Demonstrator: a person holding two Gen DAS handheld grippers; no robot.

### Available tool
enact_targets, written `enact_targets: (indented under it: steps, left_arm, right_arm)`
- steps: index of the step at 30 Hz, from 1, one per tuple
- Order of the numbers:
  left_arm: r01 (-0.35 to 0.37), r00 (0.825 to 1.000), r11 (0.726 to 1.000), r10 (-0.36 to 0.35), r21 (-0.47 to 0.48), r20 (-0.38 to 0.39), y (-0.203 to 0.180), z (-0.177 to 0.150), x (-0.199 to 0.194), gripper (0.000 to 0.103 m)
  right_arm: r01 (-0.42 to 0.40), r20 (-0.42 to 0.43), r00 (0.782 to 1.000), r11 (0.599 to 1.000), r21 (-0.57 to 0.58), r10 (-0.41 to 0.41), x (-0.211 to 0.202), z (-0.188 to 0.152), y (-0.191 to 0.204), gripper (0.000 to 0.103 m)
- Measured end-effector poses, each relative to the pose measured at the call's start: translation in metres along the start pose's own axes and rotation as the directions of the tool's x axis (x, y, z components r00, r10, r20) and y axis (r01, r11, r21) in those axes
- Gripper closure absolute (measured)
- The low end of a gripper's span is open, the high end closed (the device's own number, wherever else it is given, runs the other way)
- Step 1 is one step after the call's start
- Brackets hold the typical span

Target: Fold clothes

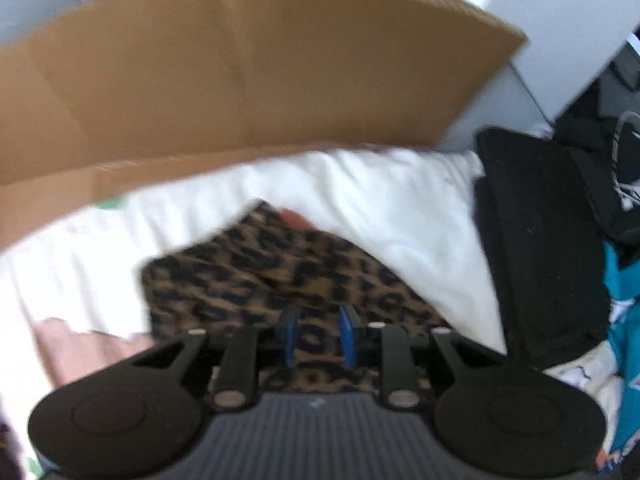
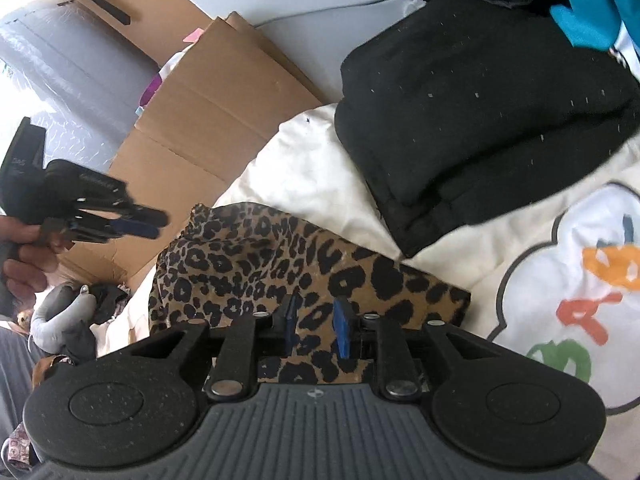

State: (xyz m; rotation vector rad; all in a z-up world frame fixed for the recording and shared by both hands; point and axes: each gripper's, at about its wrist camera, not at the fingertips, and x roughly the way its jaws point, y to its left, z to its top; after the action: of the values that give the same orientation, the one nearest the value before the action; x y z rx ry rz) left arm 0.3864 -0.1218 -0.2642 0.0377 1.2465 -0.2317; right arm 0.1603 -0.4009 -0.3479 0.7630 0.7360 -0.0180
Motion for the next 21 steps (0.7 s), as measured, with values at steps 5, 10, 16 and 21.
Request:
enact_targets:
  steps: [5,10,16,21]
  left_arm:
    - [0.029,0.999,0.997,-0.027,-0.066,0.031,0.021,0.001,-0.006,0.079]
    - [0.039,0.999,0.999,-0.038,-0.036,0.011,0.031,-0.003,0.018,0.079]
    - [0.079,0.997,0.996,-0.079,-0.039,-0.002,0.045,-0.011,0.054,0.076]
    - [0.113,0.994,0.993,-0.113,-0.035,-0.011,0.055,-0.017,0.083,0.076]
  right_arm:
    - [0.009,-0.012,1.0,0.996,-0.086,-0.01,0.005,0.009,0.014,0.082]
    - [-0.008,-0.048,0.999,0.987,-0.161,0.0,0.02,0.011,0.036,0.082]
    - [0.002,-0.097,0.995,0.968,-0.249,-0.028,0.053,0.008,0.056,0.082]
    - [0.079,-0.125,0.985,0.95,-0.303,-0.122,0.077,0.004,0.055,0.082]
